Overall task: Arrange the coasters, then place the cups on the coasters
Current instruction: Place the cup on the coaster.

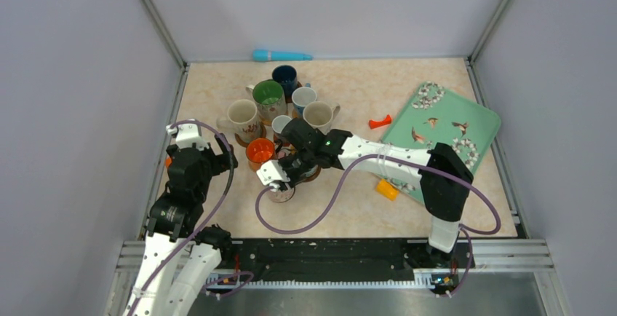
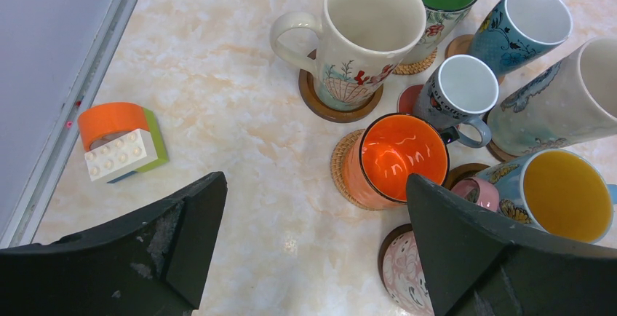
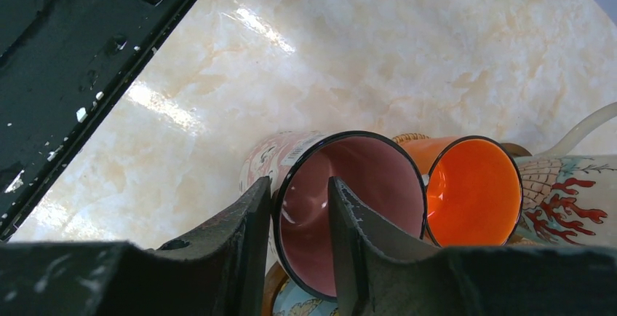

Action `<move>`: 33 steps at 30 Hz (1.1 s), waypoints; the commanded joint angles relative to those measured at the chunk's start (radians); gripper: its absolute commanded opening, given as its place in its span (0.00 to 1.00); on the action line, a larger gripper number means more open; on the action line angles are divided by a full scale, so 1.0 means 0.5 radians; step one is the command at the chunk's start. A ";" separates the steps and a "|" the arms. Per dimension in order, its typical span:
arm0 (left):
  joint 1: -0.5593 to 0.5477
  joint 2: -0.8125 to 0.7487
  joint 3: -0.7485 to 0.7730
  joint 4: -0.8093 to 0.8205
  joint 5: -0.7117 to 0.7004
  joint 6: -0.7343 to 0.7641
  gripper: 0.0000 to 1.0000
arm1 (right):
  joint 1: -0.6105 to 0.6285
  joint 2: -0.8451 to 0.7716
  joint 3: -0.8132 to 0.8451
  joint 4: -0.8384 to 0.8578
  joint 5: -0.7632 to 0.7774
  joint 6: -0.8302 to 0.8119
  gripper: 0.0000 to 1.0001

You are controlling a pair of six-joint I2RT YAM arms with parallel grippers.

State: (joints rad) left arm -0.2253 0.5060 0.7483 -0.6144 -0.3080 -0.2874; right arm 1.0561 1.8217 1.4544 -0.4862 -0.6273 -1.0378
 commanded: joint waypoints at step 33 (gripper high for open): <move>-0.007 -0.075 0.036 0.045 0.185 -0.022 0.99 | -0.009 -0.685 -0.152 0.586 0.698 1.757 0.99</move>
State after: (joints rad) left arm -0.2253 0.4839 0.7483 -0.6136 -0.2584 -0.2874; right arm 1.0561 1.5806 1.4143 -0.3107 -0.4725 -0.5278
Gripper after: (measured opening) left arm 0.986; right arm 0.931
